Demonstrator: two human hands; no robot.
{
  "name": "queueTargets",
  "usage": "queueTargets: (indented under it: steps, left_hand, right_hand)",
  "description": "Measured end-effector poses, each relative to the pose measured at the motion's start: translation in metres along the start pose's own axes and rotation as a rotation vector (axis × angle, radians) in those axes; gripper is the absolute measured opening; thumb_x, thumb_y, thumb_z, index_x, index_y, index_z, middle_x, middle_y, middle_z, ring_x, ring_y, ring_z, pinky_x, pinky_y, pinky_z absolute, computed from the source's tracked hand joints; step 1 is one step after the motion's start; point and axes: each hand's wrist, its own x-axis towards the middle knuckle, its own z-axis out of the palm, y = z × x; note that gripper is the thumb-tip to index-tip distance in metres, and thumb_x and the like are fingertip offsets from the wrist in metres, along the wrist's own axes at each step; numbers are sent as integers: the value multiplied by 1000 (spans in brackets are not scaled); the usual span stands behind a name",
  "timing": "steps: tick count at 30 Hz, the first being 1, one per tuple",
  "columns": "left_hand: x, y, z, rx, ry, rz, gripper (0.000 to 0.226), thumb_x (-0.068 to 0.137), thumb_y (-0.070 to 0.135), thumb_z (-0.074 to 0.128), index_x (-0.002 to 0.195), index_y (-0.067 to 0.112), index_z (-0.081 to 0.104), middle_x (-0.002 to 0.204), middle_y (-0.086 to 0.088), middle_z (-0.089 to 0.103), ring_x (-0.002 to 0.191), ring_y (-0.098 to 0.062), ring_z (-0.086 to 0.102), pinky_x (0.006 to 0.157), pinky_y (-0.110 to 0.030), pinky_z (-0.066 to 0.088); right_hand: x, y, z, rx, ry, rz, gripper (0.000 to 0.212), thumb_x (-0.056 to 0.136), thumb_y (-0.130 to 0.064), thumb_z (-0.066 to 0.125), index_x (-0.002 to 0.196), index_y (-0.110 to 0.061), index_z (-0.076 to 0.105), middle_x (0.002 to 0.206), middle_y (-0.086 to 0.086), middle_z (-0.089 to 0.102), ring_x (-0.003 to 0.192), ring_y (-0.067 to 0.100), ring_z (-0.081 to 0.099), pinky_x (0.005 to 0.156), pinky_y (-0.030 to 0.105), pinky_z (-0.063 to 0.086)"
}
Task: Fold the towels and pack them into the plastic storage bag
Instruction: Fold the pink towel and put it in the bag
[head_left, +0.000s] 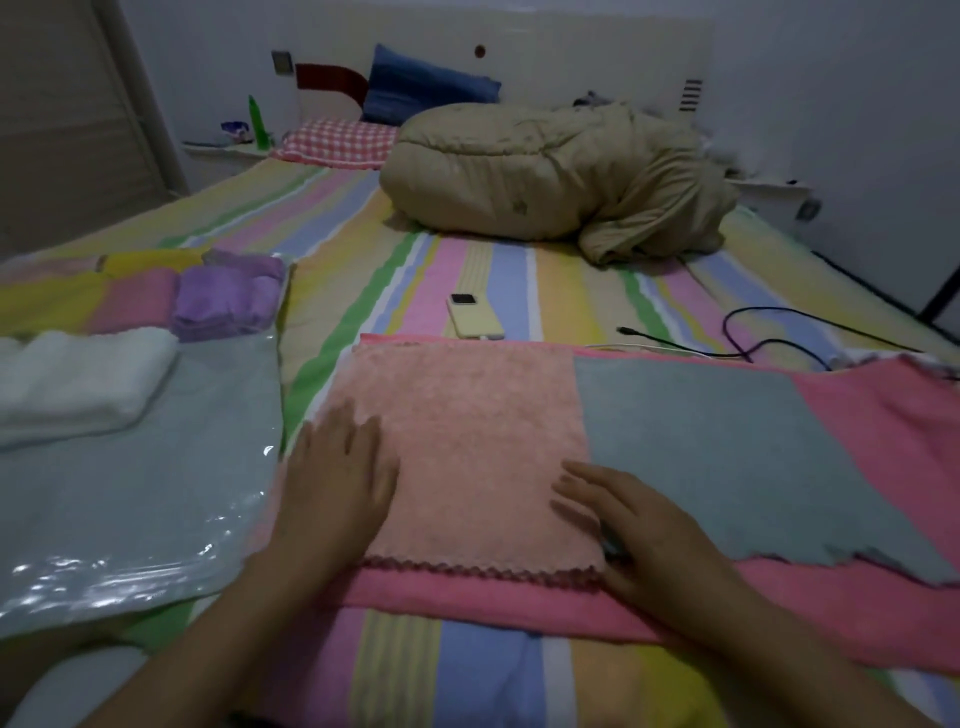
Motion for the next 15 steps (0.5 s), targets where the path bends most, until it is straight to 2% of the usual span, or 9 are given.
queueTargets:
  steps: [4,7,9,13,15]
  left_hand:
    - [-28,41,-18,-335,34,324,47,91,48,43,120,16,62,128,-3,61,115,-22,57,101,-39,42]
    - [-41,61,-19,-356,21,445,53,81,61,56,116,21,63,121,7,62,111,-13,56,96,-32,43]
    - [-41,63,-17,-308,-5,445,60,72,66,61,114,23,63,117,9,63,107,-12,57,91,-26,41]
    - [-39,53,-18,-285,15,362,54,62,40,54,114,28,58,112,10,62,98,-14,60,76,-24,46]
    - [-37,39,-20,-301,42,295,53,63,36,49,116,31,56,111,11,63,97,-13,60,73,-25,49]
  right_hand:
    - [-2,-3,3,-1,35,-33,41,75,-27,55,114,-20,64,132,-2,57,113,16,59,89,26,50]
    - [-6,-5,4,46,153,-32,31,83,-28,55,110,-17,66,124,-3,62,112,12,59,91,25,48]
    - [-4,-4,6,87,248,-7,30,89,-27,48,110,-16,67,120,-4,65,112,11,59,91,27,47]
    - [9,-2,11,180,333,81,33,94,-27,42,112,-15,66,114,-2,66,105,12,60,88,26,46]
    - [19,-2,10,286,364,163,32,95,-30,41,112,-19,65,109,-5,67,100,7,60,84,21,46]
